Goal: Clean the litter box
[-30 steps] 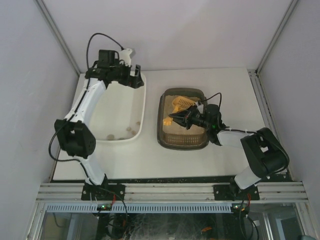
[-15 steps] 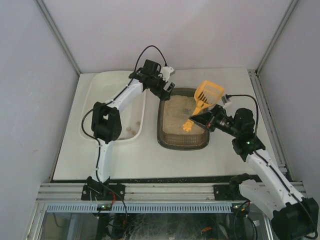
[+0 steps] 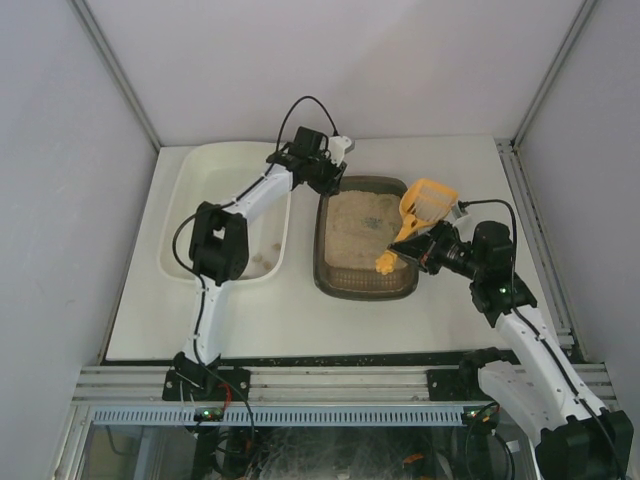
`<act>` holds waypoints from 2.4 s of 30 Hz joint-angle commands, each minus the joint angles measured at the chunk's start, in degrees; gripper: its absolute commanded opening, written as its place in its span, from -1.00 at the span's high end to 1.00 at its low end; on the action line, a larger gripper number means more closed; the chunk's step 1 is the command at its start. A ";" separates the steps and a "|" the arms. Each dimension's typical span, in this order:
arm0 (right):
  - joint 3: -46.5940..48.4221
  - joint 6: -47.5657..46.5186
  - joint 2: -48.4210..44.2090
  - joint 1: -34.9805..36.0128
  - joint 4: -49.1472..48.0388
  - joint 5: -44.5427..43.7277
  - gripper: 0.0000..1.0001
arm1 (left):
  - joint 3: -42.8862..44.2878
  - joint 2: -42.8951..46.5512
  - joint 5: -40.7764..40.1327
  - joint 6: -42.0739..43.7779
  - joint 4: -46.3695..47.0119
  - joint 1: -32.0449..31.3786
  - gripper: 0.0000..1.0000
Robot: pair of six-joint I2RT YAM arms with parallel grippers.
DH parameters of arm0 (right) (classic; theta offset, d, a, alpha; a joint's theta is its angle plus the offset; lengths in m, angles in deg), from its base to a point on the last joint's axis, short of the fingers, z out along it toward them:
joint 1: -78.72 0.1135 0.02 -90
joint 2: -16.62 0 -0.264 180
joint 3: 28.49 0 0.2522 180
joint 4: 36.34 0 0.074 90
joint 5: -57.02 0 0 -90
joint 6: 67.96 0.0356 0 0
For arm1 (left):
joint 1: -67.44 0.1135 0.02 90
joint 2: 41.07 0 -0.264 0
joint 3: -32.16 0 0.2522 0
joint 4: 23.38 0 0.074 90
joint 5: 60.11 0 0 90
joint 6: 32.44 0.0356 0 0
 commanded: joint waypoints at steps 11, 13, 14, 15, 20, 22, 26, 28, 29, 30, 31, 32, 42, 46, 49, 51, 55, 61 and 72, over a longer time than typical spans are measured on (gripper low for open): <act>0.16 -2.47 4.70 -0.69 -3.45 5.34 1.00 | -20.77 13.84 -13.94 -23.45 2.71 0.77 0.94; 0.11 -2.69 6.40 -0.70 -3.67 6.76 1.00 | -20.73 14.31 -17.58 -26.92 -0.65 0.76 0.99; 0.19 -2.87 7.32 -0.70 -3.93 7.58 1.00 | -20.14 14.29 -19.47 -28.73 -2.75 0.74 1.00; 0.18 -3.03 8.19 -0.69 -4.24 8.45 1.00 | -19.71 14.27 -21.04 -30.32 -4.63 0.72 1.00; 0.77 -3.13 11.80 -0.53 -5.69 11.34 1.00 | -22.57 16.70 -25.68 -39.53 -9.23 0.76 1.00; 1.40 -2.94 12.86 -0.12 -5.67 12.04 1.00 | -25.93 18.86 -25.80 -43.61 -7.96 0.69 0.99; 6.48 -6.77 16.19 1.63 2.55 11.67 1.00 | -31.07 23.03 -21.96 -51.56 -5.03 0.68 1.00; 10.01 -10.02 18.03 3.06 8.52 10.66 1.00 | -33.48 24.96 -19.04 -56.17 -3.88 0.68 0.99; 11.48 -11.32 18.92 3.83 10.71 10.20 1.00 | -34.87 25.88 -17.43 -58.63 -2.89 0.68 0.99; 12.86 -12.39 19.95 4.46 12.94 10.03 1.00 | -36.03 26.67 -15.63 -60.38 -2.17 0.64 0.99; 14.23 -13.72 21.25 5.01 14.97 10.08 1.00 | -37.21 27.67 -14.36 -61.96 -1.73 0.49 1.00; 16.10 -14.82 22.77 5.68 17.93 10.42 1.00 | -38.05 28.34 -13.56 -63.03 -1.62 0.05 0.99; 31.65 -27.11 39.43 8.54 40.33 8.28 1.00 | -52.44 39.54 -14.16 -69.22 8.39 -8.40 1.00; 35.86 -30.27 45.27 10.49 44.71 4.58 1.00 | -54.20 41.58 -14.66 -70.26 10.02 -10.21 1.00; 38.76 -31.61 49.36 10.77 47.24 2.96 1.00 | -54.96 42.66 -15.29 -70.95 10.29 -10.65 0.99; 39.04 -31.86 50.60 10.92 47.71 2.00 1.00 | -55.26 43.11 -15.62 -71.16 10.40 -10.66 1.00; 40.09 -32.45 51.77 12.40 50.10 -1.40 1.00 | -54.93 43.59 -16.19 -71.37 10.34 -10.66 0.99; 40.32 -32.37 51.64 14.59 51.37 -9.16 1.00 | -54.23 43.13 -15.62 -72.33 9.82 -10.66 1.00; 40.23 -29.82 57.14 15.32 40.09 -9.21 1.00 | -55.21 44.45 -16.94 -71.86 11.00 -10.74 0.99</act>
